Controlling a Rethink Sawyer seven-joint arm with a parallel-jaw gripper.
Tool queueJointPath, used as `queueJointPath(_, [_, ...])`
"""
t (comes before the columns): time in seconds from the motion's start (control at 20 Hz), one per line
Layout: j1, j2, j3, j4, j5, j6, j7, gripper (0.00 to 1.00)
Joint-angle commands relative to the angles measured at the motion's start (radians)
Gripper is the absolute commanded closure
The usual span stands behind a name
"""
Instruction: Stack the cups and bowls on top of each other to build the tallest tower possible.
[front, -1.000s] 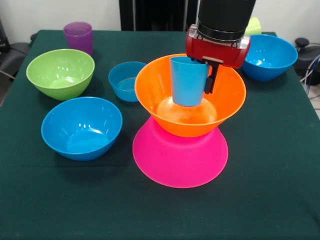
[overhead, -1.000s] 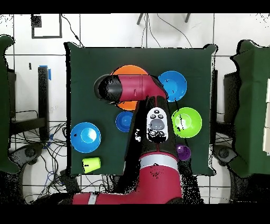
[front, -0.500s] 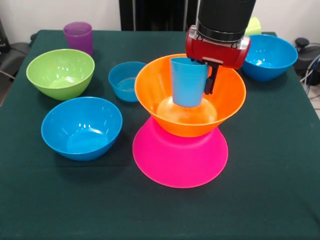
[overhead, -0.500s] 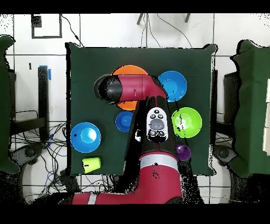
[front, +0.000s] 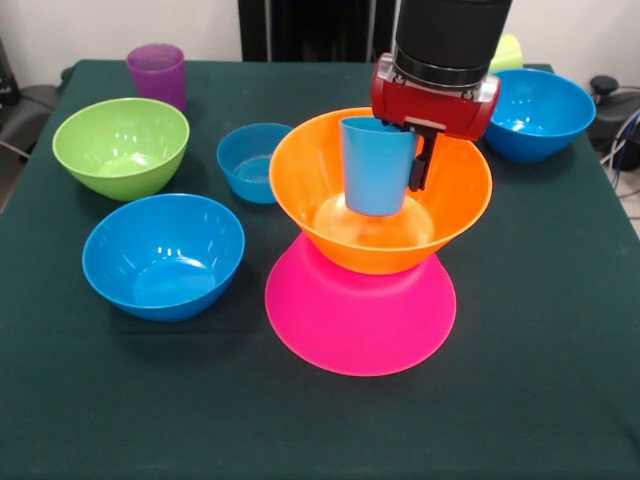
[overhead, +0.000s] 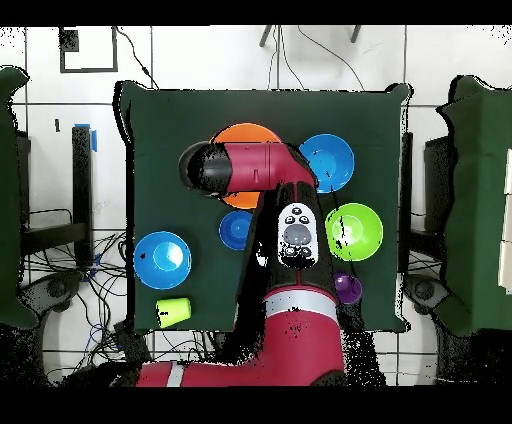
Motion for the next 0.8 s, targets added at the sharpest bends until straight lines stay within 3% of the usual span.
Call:
queueJointPath(0.05, [-0.002,0.038,0.066,0.001,-0.003,-0.075,0.060,1.00])
queueJointPath(0.8, [-0.024,0.049,0.103,0.047,0.016,-0.145,0.051,1.00])
